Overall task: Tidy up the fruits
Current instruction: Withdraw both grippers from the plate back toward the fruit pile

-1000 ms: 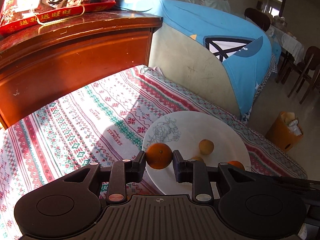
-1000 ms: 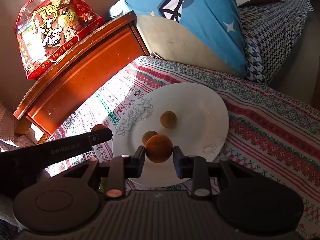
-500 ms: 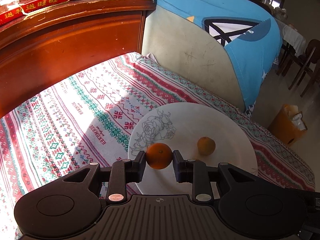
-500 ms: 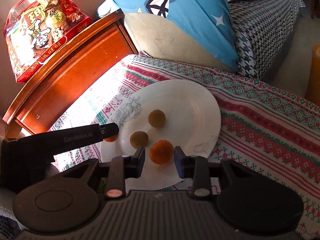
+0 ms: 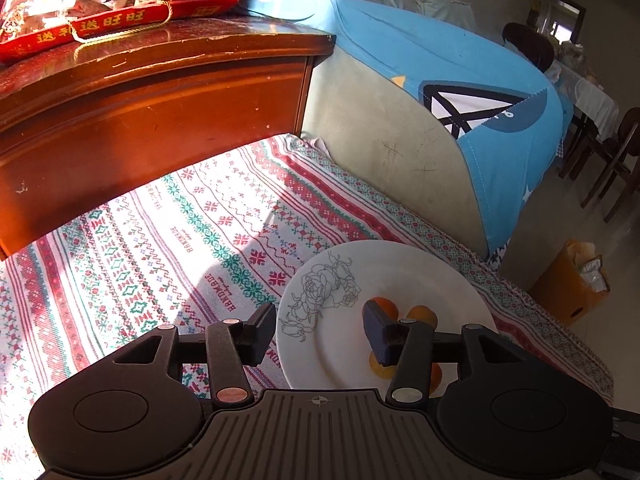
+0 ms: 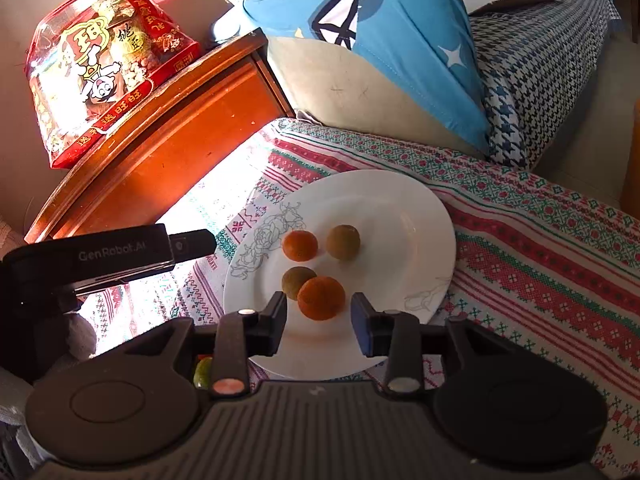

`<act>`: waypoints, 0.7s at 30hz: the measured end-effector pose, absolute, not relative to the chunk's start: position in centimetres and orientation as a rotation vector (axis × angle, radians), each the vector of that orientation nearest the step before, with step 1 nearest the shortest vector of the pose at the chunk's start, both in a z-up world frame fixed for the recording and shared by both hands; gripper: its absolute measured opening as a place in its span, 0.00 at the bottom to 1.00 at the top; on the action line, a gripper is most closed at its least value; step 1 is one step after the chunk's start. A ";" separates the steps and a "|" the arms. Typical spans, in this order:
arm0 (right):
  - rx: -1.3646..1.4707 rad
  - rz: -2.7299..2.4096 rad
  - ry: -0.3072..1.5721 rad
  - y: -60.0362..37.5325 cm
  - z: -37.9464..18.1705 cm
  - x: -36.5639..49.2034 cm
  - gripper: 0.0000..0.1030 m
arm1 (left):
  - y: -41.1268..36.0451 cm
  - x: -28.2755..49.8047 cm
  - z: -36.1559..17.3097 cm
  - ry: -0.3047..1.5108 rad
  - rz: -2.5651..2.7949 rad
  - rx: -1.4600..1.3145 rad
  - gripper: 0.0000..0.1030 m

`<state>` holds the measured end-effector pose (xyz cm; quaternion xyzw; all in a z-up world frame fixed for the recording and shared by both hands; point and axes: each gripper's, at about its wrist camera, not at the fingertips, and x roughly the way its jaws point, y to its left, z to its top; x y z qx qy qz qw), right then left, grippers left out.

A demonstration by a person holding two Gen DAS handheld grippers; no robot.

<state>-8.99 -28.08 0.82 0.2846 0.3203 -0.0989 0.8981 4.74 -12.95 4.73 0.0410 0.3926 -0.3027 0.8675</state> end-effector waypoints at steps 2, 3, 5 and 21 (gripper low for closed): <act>0.571 -0.190 0.663 -27.6 1.0 -9.0 0.37 | -12.5 4.4 5.2 0.810 -0.629 0.095 0.47; 0.563 -0.185 0.663 -27.5 1.0 -9.0 0.37 | -12.3 4.3 5.3 0.808 -0.628 0.098 0.48; 0.549 -0.164 0.662 -27.1 1.2 -9.0 0.38 | -11.7 4.1 5.5 0.812 -0.629 0.098 0.49; 0.479 -0.065 0.695 -24.4 0.9 -9.2 0.42 | -6.4 2.5 5.9 0.831 -0.538 0.106 0.49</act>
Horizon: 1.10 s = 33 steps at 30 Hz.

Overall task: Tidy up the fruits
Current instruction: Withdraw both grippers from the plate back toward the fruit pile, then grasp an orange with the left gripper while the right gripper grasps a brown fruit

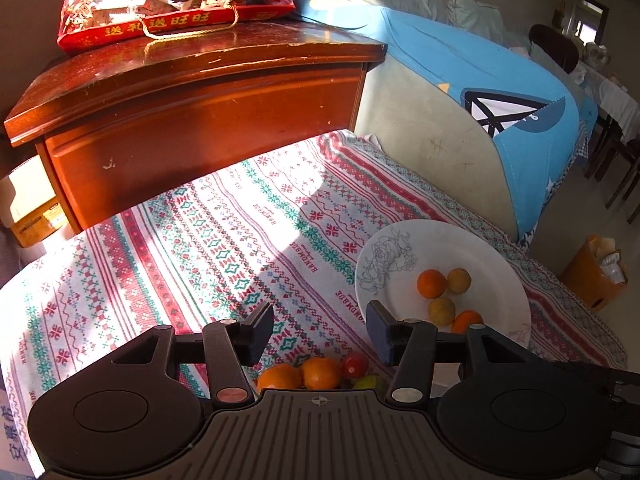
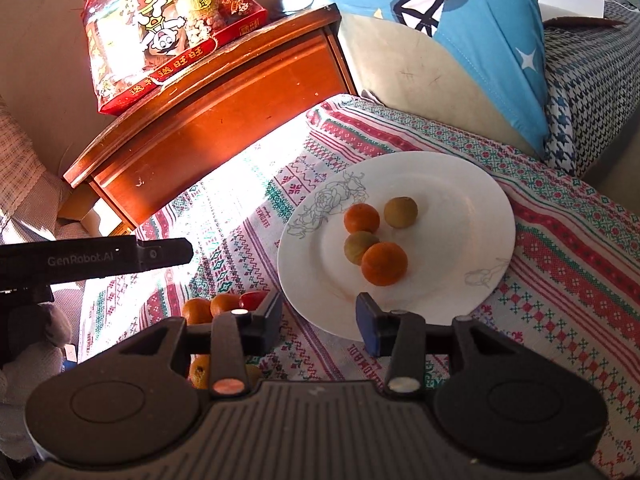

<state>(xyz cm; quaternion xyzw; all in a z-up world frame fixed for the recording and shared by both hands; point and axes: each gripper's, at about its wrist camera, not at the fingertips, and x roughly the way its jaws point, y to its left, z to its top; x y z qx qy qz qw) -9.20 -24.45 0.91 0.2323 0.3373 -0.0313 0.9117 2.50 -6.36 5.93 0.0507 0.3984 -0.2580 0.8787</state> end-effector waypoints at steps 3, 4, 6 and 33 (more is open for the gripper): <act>0.467 -0.043 0.705 -24.0 0.7 -9.3 0.42 | -5.8 2.3 5.8 0.835 -0.529 0.109 0.49; 0.461 -0.033 0.709 -23.8 0.6 -9.3 0.42 | -5.6 2.1 5.7 0.835 -0.525 0.113 0.49; 0.450 -0.010 0.718 -23.3 0.5 -9.3 0.42 | -5.1 1.8 5.5 0.839 -0.517 0.112 0.49; 0.301 0.155 0.797 -18.2 -2.0 -8.6 0.39 | 0.1 -1.0 2.3 0.905 -0.461 0.094 0.49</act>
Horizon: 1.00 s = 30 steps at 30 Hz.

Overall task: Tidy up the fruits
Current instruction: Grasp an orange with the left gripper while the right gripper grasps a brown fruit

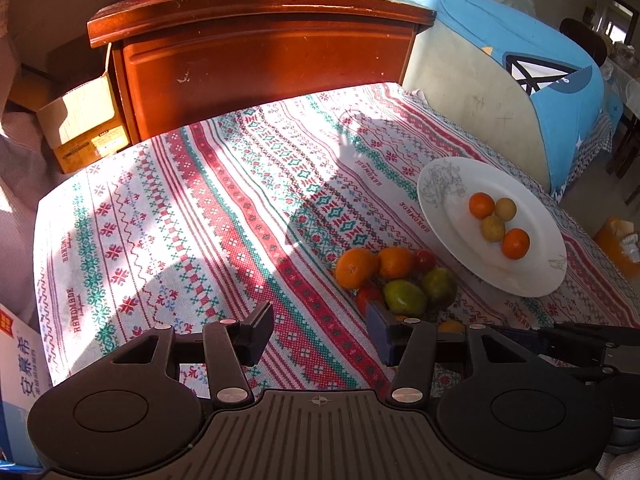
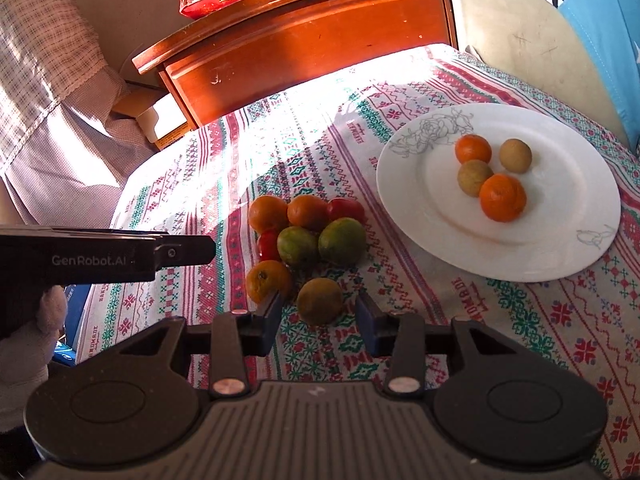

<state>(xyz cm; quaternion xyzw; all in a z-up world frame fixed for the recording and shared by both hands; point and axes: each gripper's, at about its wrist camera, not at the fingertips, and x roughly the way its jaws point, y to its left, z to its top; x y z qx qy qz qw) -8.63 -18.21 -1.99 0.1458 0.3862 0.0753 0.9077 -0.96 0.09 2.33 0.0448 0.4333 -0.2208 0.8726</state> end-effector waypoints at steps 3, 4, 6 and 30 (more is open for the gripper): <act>0.273 0.157 0.796 -17.7 -2.2 -8.5 0.33 | 0.4 -1.1 2.0 0.910 -0.458 0.104 0.49; 0.261 0.153 0.798 -17.6 -2.3 -8.5 0.32 | 0.5 -1.1 1.8 0.913 -0.458 0.105 0.49; 0.244 0.145 0.791 -17.5 -2.4 -8.5 0.26 | 0.6 -1.2 1.7 0.915 -0.462 0.108 0.49; 0.322 0.066 0.795 -20.8 -2.0 -9.5 0.26 | -3.6 -3.2 -0.1 0.898 -0.601 0.172 0.41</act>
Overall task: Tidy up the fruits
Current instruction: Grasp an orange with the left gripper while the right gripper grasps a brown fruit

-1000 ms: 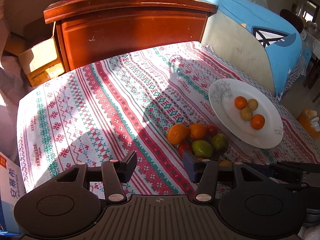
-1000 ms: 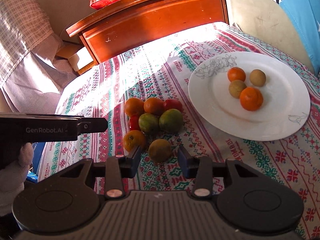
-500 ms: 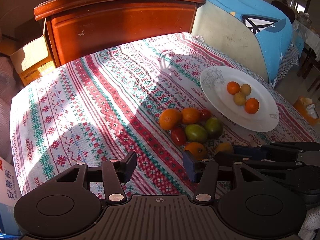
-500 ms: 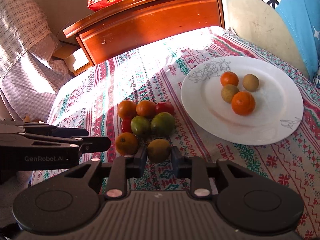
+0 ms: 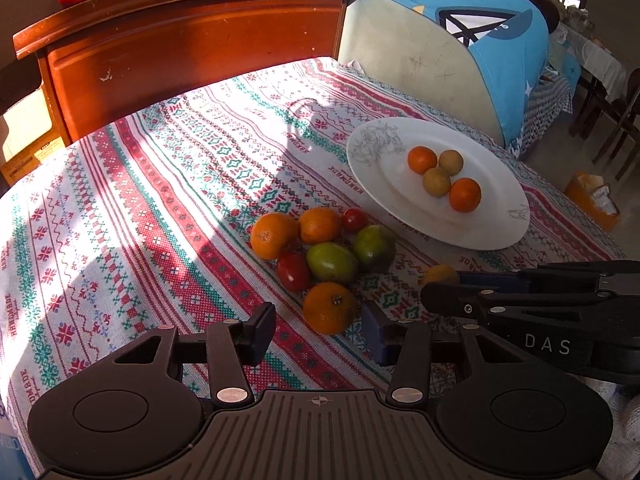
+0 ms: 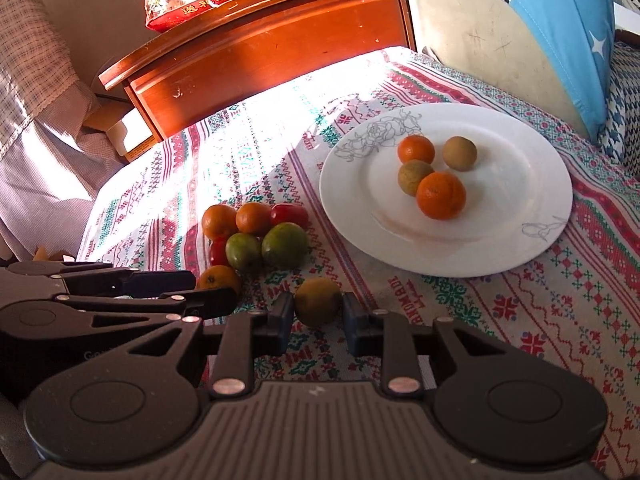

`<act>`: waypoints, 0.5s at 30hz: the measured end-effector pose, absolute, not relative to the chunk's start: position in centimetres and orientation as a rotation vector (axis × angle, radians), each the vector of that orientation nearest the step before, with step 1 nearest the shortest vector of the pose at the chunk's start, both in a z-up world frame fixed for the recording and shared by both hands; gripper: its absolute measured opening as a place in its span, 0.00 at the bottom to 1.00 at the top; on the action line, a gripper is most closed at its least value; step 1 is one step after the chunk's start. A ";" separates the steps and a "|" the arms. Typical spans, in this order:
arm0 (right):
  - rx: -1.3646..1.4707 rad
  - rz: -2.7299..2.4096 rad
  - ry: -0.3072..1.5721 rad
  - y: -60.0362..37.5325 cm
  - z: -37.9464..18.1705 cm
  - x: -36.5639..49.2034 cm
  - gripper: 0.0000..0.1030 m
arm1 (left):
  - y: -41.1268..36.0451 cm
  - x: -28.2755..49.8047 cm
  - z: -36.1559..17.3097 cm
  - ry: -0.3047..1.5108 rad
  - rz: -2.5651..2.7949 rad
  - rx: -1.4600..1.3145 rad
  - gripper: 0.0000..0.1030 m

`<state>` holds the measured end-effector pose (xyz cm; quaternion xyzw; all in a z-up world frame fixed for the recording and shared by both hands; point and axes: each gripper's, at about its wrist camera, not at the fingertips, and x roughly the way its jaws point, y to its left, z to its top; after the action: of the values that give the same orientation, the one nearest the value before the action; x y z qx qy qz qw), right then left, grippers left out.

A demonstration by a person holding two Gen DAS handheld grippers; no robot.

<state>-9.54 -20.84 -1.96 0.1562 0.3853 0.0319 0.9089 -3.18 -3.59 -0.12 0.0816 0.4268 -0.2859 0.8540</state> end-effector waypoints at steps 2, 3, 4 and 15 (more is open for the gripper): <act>0.332 0.065 0.799 -20.9 -2.0 -9.5 0.26 | -3.8 -3.1 -0.4 0.897 -0.604 0.176 0.37; 0.337 0.063 0.802 -21.0 -2.1 -9.4 0.26 | -3.9 -3.1 -0.5 0.896 -0.605 0.180 0.37; 0.341 0.061 0.803 -21.0 -2.2 -9.4 0.26 | -4.0 -3.1 -0.6 0.895 -0.605 0.184 0.37; 0.362 0.057 0.802 -21.2 -2.3 -9.4 0.28 | -4.2 -3.4 -0.9 0.865 -0.599 0.209 0.27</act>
<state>-9.35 -21.18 -2.31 0.1751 0.3883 0.0275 0.9043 -3.38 -4.19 -0.86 0.0995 0.4118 -0.2856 0.8596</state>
